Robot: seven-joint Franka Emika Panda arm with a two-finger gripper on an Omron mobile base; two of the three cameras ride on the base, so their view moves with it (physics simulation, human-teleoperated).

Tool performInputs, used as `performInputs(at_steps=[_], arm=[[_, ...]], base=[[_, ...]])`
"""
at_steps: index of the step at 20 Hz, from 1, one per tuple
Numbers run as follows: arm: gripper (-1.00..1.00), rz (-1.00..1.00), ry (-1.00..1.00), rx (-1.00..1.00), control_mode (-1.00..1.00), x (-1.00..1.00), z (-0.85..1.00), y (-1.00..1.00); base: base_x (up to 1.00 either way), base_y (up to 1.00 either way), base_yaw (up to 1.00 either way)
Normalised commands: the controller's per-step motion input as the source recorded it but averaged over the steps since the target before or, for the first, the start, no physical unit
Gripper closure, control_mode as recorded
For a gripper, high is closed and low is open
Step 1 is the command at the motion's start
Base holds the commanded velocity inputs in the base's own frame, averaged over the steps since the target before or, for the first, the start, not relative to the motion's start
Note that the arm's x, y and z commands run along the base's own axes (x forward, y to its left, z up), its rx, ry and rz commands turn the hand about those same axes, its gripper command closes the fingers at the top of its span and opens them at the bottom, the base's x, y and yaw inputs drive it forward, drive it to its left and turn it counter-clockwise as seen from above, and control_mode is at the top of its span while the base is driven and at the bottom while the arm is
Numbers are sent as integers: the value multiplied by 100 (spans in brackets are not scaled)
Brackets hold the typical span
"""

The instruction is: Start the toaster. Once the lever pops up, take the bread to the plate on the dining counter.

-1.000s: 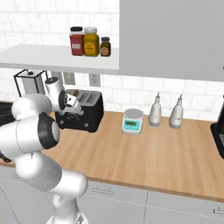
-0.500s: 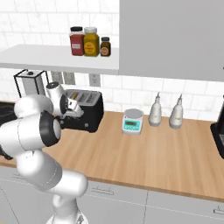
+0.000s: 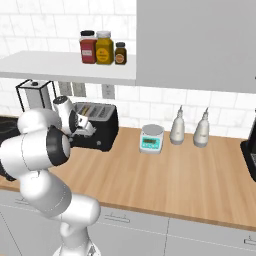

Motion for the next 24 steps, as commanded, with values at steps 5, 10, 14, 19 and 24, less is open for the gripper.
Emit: performInputs(at_steps=[5,10,14,19,24], arm=[[-100,0,0,0,-100,0,-1,0],[-100,0,-2,0,-100,0,1,0],[-100,0,-4,0,-100,-10,36,0],[-100,0,-4,0,-100,-7,42,0],[-100,0,-4,0,-100,-7,59,0]], base=[[0,0,0],[0,0,0],[0,0,0],[0,0,0],[0,0,0]])
